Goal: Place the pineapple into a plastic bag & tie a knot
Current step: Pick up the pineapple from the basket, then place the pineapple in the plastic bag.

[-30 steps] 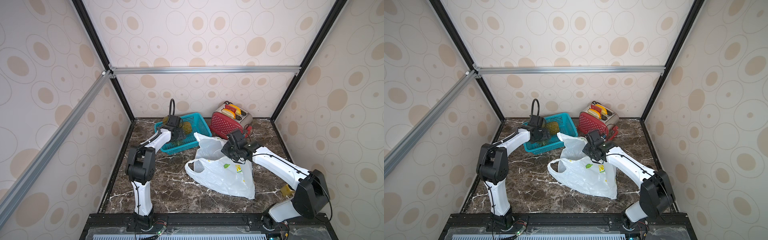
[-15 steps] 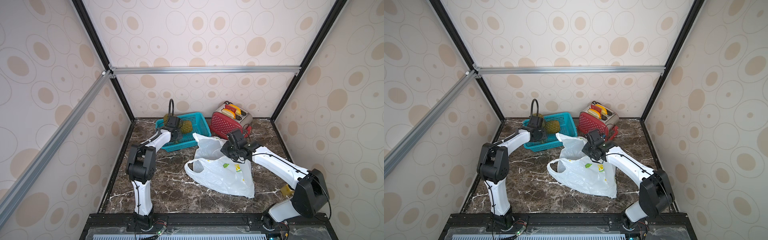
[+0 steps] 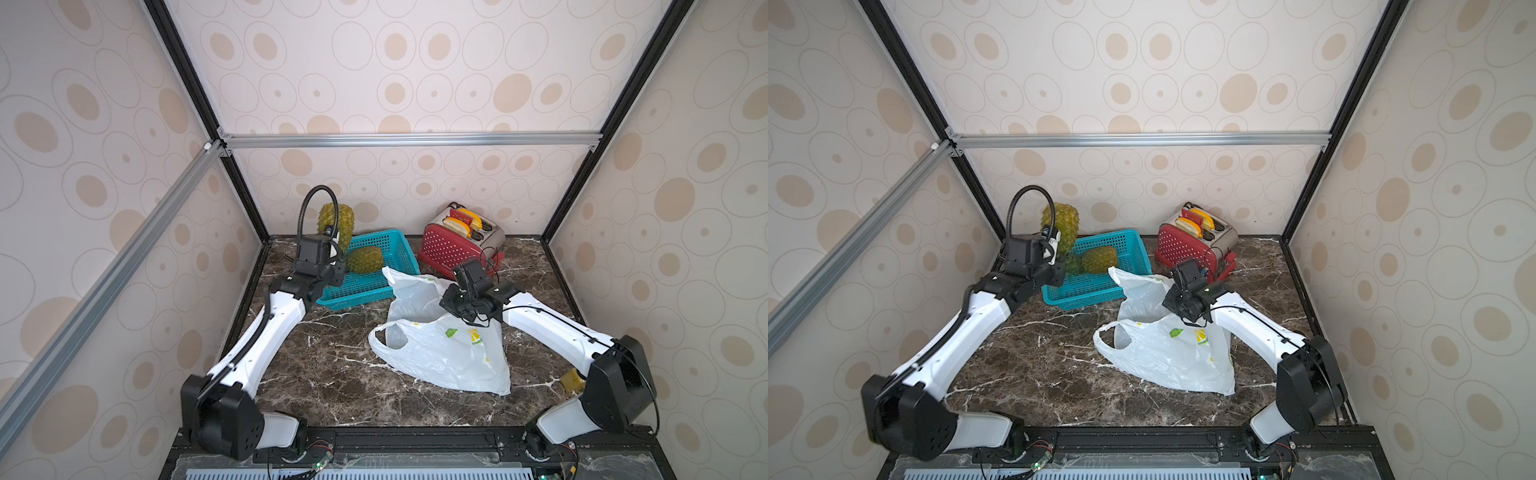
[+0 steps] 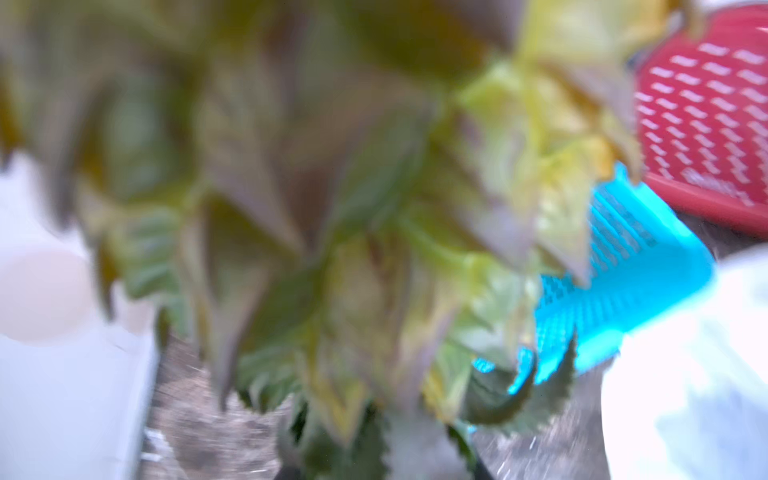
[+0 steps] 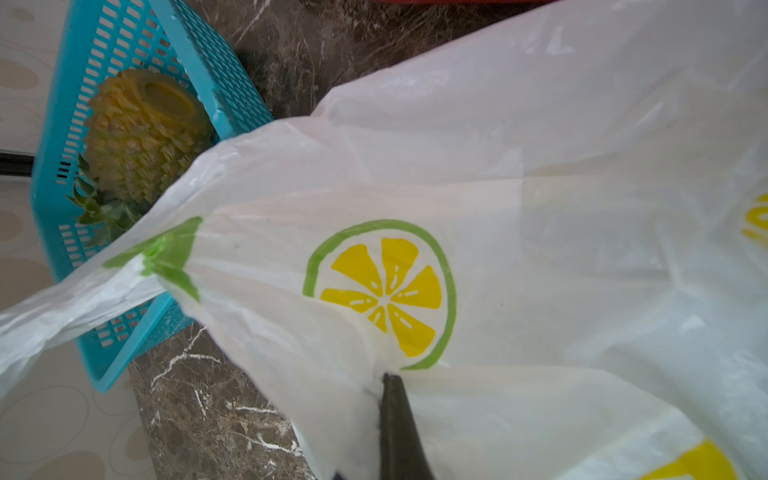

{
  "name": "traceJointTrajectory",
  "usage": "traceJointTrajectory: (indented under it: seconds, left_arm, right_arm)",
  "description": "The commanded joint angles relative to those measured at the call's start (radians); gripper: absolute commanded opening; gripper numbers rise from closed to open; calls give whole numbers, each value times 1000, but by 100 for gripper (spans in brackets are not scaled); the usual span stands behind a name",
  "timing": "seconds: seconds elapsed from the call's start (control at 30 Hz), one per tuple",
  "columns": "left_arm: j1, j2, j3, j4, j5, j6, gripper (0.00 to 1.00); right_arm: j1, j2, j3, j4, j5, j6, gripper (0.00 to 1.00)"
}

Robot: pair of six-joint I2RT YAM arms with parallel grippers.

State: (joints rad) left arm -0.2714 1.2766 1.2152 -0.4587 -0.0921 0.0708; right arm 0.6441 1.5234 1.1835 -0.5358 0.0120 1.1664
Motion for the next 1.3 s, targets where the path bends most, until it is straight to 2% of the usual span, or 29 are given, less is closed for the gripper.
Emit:
traceJointTrajectory:
  seconds: [0.0, 0.13, 0.17, 0.23, 0.27, 0.47, 0.63, 0.8, 0.93, 1.17, 1.27]
  left_arm:
    - [-5, -107, -13, -126, 80, 315, 0]
    - [-6, -196, 31, -351, 126, 469, 0]
    - [-6, -224, 35, -385, 171, 503, 0]
    - [-12, -283, 24, -479, 328, 653, 0]
    - [-30, -302, 12, -497, 349, 698, 0]
    - [-140, -242, 26, -550, 382, 783, 0]
    - [-219, -110, 87, -564, 332, 722, 0]
    - [-221, -20, 125, -582, 298, 675, 0]
    - [-221, 59, 170, -660, 284, 671, 0]
    - [-220, 127, 191, -616, 170, 527, 0]
    - [-221, 148, 199, -587, 176, 492, 0]
  right_arm:
    - [-7, 21, 43, -44, -13, -57, 0]
    - [-9, 27, 58, -56, -20, -96, 0]
    - [-11, 29, 58, -56, -30, -104, 0]
    - [-20, 41, 57, -53, -60, -119, 0]
    - [-24, 46, 57, -48, -78, -131, 0]
    - [-25, 61, 62, -47, -132, -185, 0]
    - [-27, 70, 44, -1, -182, -232, 0]
    - [-30, 52, 4, 98, -247, -263, 0]
    - [-31, 39, -12, 155, -288, -290, 0]
    - [-31, 23, -36, 217, -364, -368, 0]
    - [-28, 24, -49, 229, -397, -429, 0]
